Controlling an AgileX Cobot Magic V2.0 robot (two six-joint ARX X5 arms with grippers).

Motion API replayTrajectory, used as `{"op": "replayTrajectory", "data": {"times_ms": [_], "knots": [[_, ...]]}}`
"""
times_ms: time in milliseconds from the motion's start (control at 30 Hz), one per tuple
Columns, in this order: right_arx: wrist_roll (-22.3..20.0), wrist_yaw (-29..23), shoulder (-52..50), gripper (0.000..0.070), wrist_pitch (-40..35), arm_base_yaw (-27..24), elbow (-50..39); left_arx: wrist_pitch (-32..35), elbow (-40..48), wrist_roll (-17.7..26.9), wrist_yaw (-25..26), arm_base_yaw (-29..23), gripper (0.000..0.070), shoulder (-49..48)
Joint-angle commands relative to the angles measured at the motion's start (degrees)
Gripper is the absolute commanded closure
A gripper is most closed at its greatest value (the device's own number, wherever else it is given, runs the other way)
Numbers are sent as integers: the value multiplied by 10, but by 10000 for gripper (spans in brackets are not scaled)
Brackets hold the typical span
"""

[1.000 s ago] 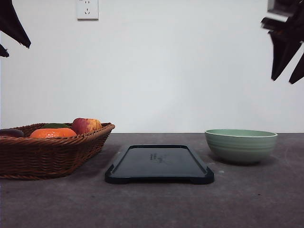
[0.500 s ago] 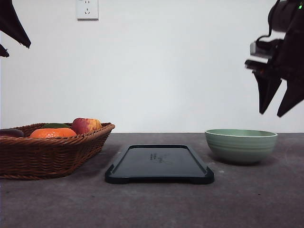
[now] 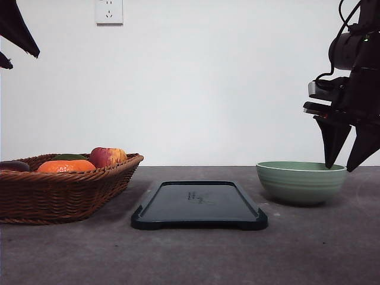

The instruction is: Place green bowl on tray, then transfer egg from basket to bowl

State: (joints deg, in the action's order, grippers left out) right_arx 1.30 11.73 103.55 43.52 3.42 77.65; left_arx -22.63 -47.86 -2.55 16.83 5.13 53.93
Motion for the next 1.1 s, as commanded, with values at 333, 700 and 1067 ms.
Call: {"op": "replayTrajectory", "data": {"times_ms": [333,700,1067], "knots": [[-20,2,12,698,107,4,98,12,-12,-1,3,2,352,3],[-1,20,13,698,174,94,236,12,-12,-1,3,2,352,3],[38,18,57,698,107,200,237,12,-12,-1,3,2,352,3]]}}
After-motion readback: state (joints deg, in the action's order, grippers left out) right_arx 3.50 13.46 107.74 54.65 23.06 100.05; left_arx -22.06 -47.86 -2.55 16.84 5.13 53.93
